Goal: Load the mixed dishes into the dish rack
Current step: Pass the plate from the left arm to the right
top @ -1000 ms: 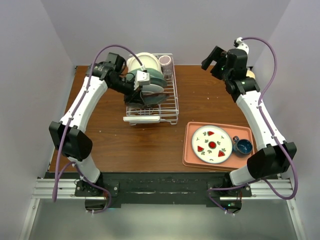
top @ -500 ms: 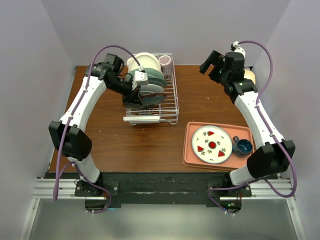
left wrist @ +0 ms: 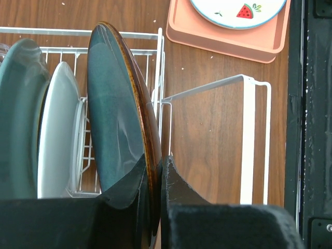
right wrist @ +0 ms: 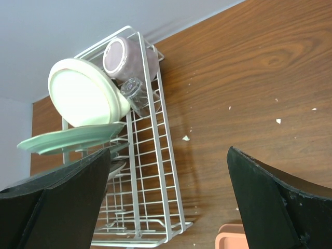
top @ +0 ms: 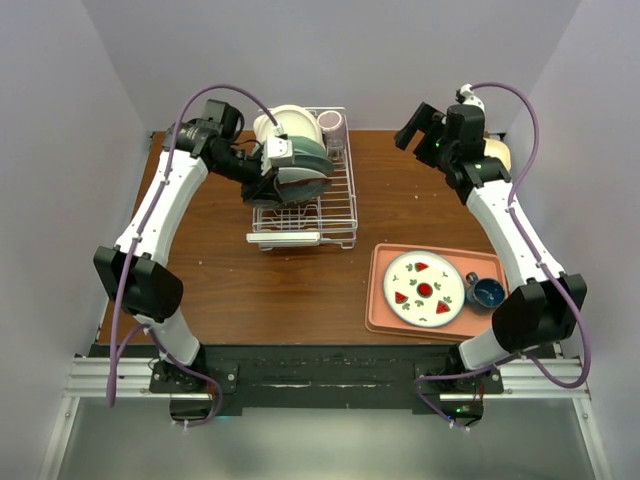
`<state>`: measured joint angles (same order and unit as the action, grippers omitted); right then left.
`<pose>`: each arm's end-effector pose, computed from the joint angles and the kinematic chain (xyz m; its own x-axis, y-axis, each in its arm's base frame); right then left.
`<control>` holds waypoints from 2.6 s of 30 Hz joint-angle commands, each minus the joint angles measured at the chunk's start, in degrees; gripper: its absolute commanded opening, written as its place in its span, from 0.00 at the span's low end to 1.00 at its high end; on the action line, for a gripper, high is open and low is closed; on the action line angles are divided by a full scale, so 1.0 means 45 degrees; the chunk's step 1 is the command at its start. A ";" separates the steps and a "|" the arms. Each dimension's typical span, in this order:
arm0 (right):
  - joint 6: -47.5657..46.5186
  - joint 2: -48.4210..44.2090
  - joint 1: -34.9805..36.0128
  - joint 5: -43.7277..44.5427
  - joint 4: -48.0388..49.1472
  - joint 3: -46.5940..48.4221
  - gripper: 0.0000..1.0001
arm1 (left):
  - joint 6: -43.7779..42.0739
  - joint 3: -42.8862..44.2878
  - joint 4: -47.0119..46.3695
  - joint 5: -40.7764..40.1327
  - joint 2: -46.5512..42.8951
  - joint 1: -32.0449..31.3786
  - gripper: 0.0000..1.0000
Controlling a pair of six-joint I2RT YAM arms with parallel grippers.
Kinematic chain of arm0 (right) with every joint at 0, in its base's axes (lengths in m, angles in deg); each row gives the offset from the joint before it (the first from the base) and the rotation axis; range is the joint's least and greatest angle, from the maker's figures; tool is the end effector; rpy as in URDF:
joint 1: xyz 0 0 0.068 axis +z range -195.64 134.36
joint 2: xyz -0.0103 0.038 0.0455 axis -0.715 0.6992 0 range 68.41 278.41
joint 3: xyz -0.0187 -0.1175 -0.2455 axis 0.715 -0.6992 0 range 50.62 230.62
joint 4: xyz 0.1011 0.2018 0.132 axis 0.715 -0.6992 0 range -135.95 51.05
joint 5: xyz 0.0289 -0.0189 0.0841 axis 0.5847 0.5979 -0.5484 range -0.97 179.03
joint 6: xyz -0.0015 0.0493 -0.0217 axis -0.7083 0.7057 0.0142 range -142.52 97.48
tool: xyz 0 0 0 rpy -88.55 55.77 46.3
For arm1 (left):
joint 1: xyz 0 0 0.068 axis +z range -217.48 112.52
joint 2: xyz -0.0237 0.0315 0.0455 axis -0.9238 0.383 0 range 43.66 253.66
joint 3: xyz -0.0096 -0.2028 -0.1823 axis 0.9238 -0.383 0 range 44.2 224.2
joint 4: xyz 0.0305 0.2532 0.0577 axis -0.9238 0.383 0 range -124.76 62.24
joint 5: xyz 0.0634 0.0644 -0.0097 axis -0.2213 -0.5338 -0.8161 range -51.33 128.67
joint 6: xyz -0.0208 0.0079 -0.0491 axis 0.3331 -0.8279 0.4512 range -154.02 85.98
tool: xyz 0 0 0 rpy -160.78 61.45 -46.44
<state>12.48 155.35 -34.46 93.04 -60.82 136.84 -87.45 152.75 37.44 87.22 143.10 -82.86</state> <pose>0.3464 0.0660 0.3920 -0.3832 0.5075 -0.7718 0.1097 0.8546 0.5075 0.3207 -0.1159 0.3851 -0.1086 0.5813 -0.8064 0.9900 0.1367 -0.0348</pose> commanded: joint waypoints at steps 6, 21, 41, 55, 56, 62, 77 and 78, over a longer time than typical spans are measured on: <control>-0.3085 0.0504 0.0074 -0.5771 0.2683 0.0568 0.94 | -0.0938 0.1618 -0.0480 0.0616 0.0558 0.0116 0.00; -1.1312 0.1187 0.3725 -1.3079 0.1364 0.2013 0.99 | -0.0705 0.0702 -0.0674 0.1339 -0.0261 0.0116 0.00; -1.4341 0.4411 0.4332 -1.4230 -0.3363 0.5900 0.61 | -0.0861 -0.0529 -0.0987 0.2354 -0.1921 0.0097 0.00; -1.6314 0.5876 0.4547 -1.5130 -0.6956 0.7854 0.63 | -0.1037 -0.0529 -0.0909 0.2725 -0.2117 0.0097 0.00; -1.6333 0.5896 0.4566 -1.5110 -0.6957 0.7814 0.63 | -0.1037 -0.0529 -0.0928 0.2745 -0.2117 0.0097 0.00; -1.6372 0.5876 0.4586 -1.5345 -0.6879 0.7794 0.34 | -0.0882 -0.0607 -0.1064 0.2628 -0.2078 0.0097 0.00; -1.4908 0.5348 0.4567 -1.5226 -0.4282 0.7987 0.00 | 0.4741 -0.3650 -0.8072 -0.0493 -0.5904 0.0097 0.43; -1.4714 0.5465 0.4566 -1.5305 -0.4165 0.8086 0.00 | 0.5402 -0.3847 -0.8908 -0.1425 -0.6235 0.0097 0.52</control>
<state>-61.57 180.29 -12.49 20.95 -87.18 169.95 -76.78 136.91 21.44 87.31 122.66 -82.36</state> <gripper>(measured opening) 0.156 0.373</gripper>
